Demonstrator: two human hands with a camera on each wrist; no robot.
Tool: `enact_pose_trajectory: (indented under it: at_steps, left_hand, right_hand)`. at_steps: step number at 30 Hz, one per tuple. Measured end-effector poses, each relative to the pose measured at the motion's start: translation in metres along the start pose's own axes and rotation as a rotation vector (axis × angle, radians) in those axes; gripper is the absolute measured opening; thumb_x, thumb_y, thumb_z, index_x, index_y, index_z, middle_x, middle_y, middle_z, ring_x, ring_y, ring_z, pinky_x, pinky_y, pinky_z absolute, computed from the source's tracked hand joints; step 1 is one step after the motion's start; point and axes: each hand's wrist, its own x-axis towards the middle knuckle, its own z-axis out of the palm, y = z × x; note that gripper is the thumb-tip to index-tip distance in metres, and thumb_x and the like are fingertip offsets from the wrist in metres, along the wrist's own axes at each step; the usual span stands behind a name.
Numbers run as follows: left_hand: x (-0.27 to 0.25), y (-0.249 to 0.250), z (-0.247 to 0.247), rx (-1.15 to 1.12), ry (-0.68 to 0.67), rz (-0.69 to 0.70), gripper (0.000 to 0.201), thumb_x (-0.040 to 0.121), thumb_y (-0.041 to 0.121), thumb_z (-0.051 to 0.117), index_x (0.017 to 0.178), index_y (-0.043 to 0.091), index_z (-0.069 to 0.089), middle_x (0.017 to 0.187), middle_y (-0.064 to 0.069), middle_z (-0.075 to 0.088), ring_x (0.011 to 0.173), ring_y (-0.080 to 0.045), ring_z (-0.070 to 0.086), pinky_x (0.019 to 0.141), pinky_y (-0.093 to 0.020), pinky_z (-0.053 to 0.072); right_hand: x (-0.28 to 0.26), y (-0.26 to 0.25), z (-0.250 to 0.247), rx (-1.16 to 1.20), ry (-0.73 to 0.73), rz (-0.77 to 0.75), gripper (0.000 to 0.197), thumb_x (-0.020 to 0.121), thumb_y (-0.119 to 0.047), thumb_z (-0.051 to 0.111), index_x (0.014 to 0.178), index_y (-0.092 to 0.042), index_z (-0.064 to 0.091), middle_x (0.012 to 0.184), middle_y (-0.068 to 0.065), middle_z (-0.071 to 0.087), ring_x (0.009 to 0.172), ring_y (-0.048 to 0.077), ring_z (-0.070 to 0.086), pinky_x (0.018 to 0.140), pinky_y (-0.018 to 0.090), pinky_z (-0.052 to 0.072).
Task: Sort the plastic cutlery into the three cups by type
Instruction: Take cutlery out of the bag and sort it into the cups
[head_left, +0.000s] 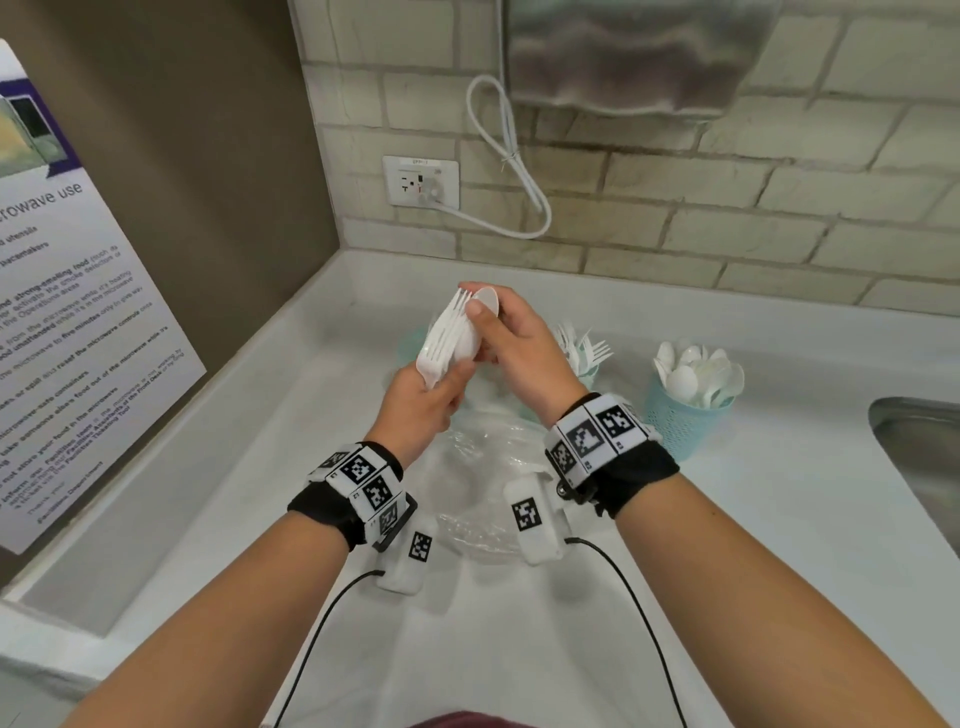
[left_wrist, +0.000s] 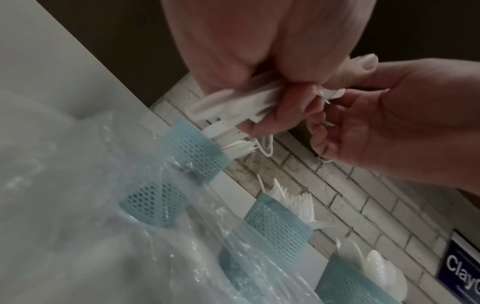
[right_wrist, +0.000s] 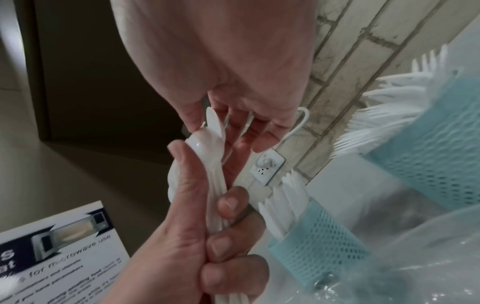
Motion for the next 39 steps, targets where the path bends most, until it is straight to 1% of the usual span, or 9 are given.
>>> enact_pose_trajectory:
  at_steps: [5, 9, 12, 16, 21, 25, 29, 35, 39]
  left_hand:
    - [0.000, 0.007, 0.018, -0.065, -0.085, 0.052, 0.022, 0.100, 0.034, 0.038, 0.098, 0.023, 0.057, 0.065, -0.004, 0.052, 0.041, -0.006, 0.031, 0.040, -0.019, 0.023]
    - [0.009, 0.004, 0.028, -0.015, -0.058, 0.084, 0.021, 0.098, 0.029, 0.047, 0.109, 0.011, 0.047, 0.068, -0.004, 0.055, 0.042, -0.008, 0.034, 0.040, -0.017, 0.028]
    - [0.012, -0.001, 0.036, 0.054, -0.013, 0.103, 0.009, 0.098, 0.021, 0.048, 0.103, 0.025, 0.042, 0.070, 0.003, 0.057, 0.047, -0.007, 0.040, 0.045, -0.018, 0.033]
    - [0.015, -0.010, 0.045, 0.225, -0.068, 0.185, 0.033, 0.093, -0.002, 0.047, 0.120, 0.013, 0.035, 0.092, 0.006, 0.055, 0.075, 0.007, 0.054, 0.069, -0.013, 0.045]
    - [0.016, -0.014, 0.058, 0.153, -0.098, 0.196, 0.028, 0.095, 0.001, 0.046, 0.116, 0.016, 0.036, 0.104, 0.001, 0.057, 0.096, -0.009, 0.058, 0.089, -0.030, 0.050]
    - [0.022, -0.019, 0.059, 0.196, -0.099, 0.168, 0.035, 0.094, 0.004, 0.050, 0.123, 0.018, 0.037, 0.119, -0.005, 0.058, 0.108, -0.013, 0.059, 0.095, -0.032, 0.049]
    - [0.024, -0.017, 0.065, 0.256, -0.121, 0.145, 0.019, 0.096, 0.015, 0.049, 0.112, 0.017, 0.039, 0.098, 0.005, 0.057, 0.081, 0.001, 0.055, 0.076, -0.022, 0.046]
    - [0.029, -0.024, 0.060, 0.236, -0.010, 0.167, 0.006, 0.100, 0.014, 0.041, 0.104, 0.014, 0.037, 0.085, 0.001, 0.053, 0.074, -0.003, 0.051, 0.074, -0.018, 0.040]
    - [0.029, -0.020, 0.059, 0.175, 0.025, 0.200, 0.006, 0.100, 0.012, 0.038, 0.107, 0.012, 0.036, 0.082, 0.003, 0.052, 0.067, -0.002, 0.046, 0.065, -0.010, 0.039]
  right_hand:
    - [-0.011, 0.003, -0.024, -0.062, 0.100, 0.008, 0.022, 0.095, -0.024, 0.052, 0.114, -0.018, 0.059, 0.097, -0.005, 0.062, 0.089, 0.009, 0.055, 0.087, 0.029, 0.045]
    - [-0.019, 0.004, -0.033, -0.138, 0.248, -0.046, 0.031, 0.091, -0.028, 0.058, 0.120, -0.023, 0.049, 0.120, 0.003, 0.052, 0.088, 0.009, 0.051, 0.077, 0.009, 0.042]
    - [-0.027, 0.003, -0.035, -0.172, 0.392, -0.116, 0.033, 0.082, -0.033, 0.068, 0.105, -0.023, 0.047, 0.110, -0.001, 0.047, 0.087, 0.010, 0.045, 0.078, 0.016, 0.040]
    - [-0.034, 0.008, -0.032, -0.340, 0.299, -0.047, 0.044, 0.071, -0.044, 0.077, 0.105, -0.024, 0.058, 0.093, -0.010, 0.042, 0.093, 0.008, 0.047, 0.079, 0.017, 0.037]
    - [-0.031, 0.012, -0.033, -0.325, 0.137, -0.054, 0.045, 0.078, -0.018, 0.075, 0.119, -0.009, 0.061, 0.091, -0.008, 0.035, 0.077, -0.014, 0.045, 0.075, 0.005, 0.037]
    - [-0.028, 0.008, -0.038, -0.359, 0.102, -0.065, 0.031, 0.084, -0.019, 0.069, 0.111, -0.007, 0.063, 0.097, -0.004, 0.043, 0.075, -0.002, 0.047, 0.073, 0.005, 0.040]
    - [-0.022, -0.010, -0.046, -0.259, 0.128, -0.046, 0.022, 0.090, -0.022, 0.060, 0.111, -0.016, 0.056, 0.088, -0.002, 0.062, 0.067, 0.010, 0.056, 0.065, 0.029, 0.047]
    - [-0.011, -0.052, -0.088, -0.211, 0.300, -0.178, 0.015, 0.097, -0.025, 0.048, 0.110, -0.020, 0.042, 0.081, -0.006, 0.050, 0.066, 0.010, 0.050, 0.062, 0.024, 0.047]
    - [-0.003, -0.028, -0.097, -0.320, 0.249, -0.055, 0.018, 0.099, -0.024, 0.041, 0.116, -0.018, 0.039, 0.081, -0.005, 0.048, 0.067, 0.009, 0.047, 0.059, 0.018, 0.045]
